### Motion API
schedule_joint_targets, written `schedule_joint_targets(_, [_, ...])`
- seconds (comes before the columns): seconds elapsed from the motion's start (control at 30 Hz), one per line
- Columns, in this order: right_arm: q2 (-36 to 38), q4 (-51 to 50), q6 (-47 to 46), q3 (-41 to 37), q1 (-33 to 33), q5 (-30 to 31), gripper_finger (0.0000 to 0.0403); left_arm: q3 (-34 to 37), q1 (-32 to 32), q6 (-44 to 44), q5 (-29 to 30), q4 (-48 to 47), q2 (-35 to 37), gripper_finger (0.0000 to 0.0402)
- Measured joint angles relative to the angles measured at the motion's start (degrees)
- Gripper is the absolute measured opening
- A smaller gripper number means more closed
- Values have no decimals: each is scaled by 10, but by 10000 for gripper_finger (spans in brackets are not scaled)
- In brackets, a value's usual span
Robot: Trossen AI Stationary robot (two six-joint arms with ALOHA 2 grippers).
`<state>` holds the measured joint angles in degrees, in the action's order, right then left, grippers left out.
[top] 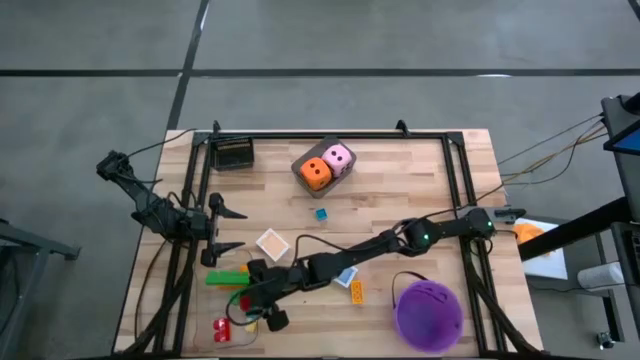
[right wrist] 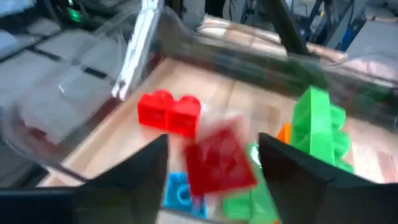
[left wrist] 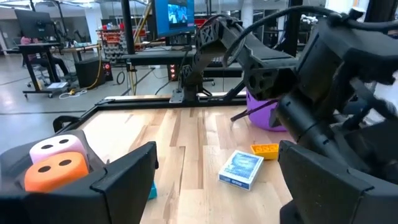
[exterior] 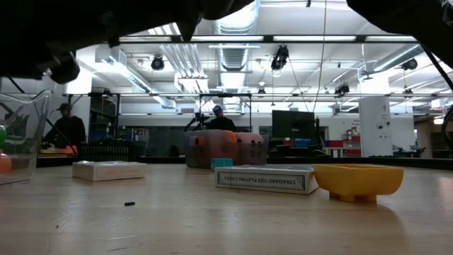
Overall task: Pick & Place Toys
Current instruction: Put the red game piece into the transparent bin, then put the yellow game piece into the transparent bin
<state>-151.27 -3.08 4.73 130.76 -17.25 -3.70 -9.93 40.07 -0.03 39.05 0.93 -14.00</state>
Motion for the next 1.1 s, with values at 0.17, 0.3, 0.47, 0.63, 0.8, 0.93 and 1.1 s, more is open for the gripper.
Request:
schedule_joint_targets(0.17, [14, 2, 0, -5, 1, 2, 338, 8, 0, -2, 5, 3, 0, 337])
schedule_joint_targets(0.3, [14, 0, 2, 4, -4, 2, 369, 15, 0, -4, 6, 10, 1, 337])
schedule_joint_targets(0.47, [16, 84, 10, 3, -14, -23, 374, 21, 0, -4, 6, 23, 0, 337])
schedule_joint_targets(0.63, [15, 271, 30, -40, -24, -37, 375, 29, 0, 4, 6, 49, 0, 337])
schedule_joint_targets(0.8, [15, 516, 36, -125, -28, -25, 375, 39, 0, 2, 6, 57, 0, 337])
schedule_joint_targets(0.93, [44, 604, 35, -223, -24, 18, 375, 40, 0, 0, 6, 57, 0, 337])
schedule_joint_targets(1.1, [145, 571, 43, -366, -18, 68, 375, 46, 0, 0, 6, 60, 0, 337])
